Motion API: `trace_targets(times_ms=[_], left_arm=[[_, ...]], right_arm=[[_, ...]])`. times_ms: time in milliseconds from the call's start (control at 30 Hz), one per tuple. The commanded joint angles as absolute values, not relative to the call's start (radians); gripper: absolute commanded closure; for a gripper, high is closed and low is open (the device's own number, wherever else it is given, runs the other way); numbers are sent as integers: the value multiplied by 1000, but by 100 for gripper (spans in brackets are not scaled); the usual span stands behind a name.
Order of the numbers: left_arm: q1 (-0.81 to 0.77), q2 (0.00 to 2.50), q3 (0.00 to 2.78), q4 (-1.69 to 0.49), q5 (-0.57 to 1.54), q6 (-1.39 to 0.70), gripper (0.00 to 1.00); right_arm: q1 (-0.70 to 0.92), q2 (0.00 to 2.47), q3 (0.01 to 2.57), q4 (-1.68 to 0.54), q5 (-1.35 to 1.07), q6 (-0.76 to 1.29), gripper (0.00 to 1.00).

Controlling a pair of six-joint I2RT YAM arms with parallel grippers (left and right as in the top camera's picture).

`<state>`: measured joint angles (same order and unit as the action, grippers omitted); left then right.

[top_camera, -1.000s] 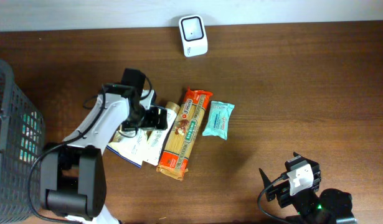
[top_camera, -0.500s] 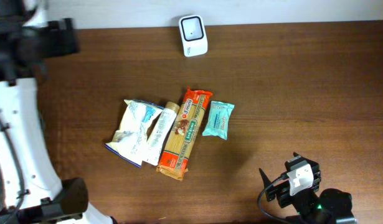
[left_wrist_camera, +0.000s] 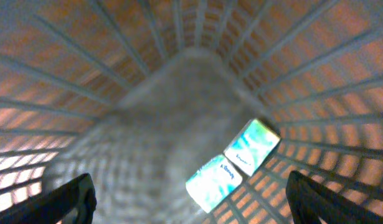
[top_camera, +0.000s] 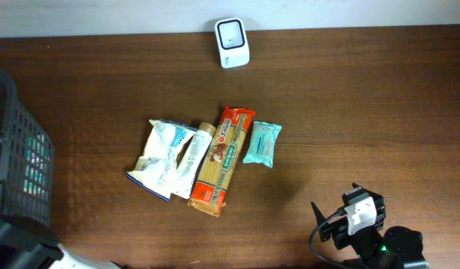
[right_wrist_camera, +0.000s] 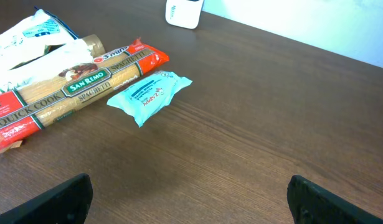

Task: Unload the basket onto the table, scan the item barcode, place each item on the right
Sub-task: 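Grasp the small teal box from the basket and place it near packet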

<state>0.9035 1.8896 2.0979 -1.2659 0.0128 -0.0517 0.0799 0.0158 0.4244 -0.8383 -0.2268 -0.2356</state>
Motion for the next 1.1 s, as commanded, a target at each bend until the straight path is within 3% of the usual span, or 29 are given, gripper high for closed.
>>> trace_targets(times_ms=[0, 300, 700, 800, 833, 900, 967, 1067], left_arm=[[916, 1902, 1900, -1172, 94, 38, 4], [916, 1909, 1531, -897, 140, 177, 8], [883, 2070, 1506, -886, 203, 377, 15], [879, 2082, 1506, -880, 203, 377, 35], [879, 2090, 1506, -884, 203, 376, 50], [879, 2113, 1506, -901, 203, 376, 70], [879, 2136, 1506, -907, 203, 376, 100], [880, 2131, 1541, -918, 148, 317, 100]], right_arm=[[78, 10, 430, -838, -224, -232, 1], [78, 10, 430, -838, -224, -232, 1], [78, 10, 430, -838, -224, -232, 1], [78, 10, 430, -838, -224, -232, 1], [78, 10, 430, -838, -224, -232, 1], [78, 10, 430, -838, -224, -232, 1], [78, 10, 430, -838, -224, -232, 1], [78, 10, 430, -838, -224, -232, 1]])
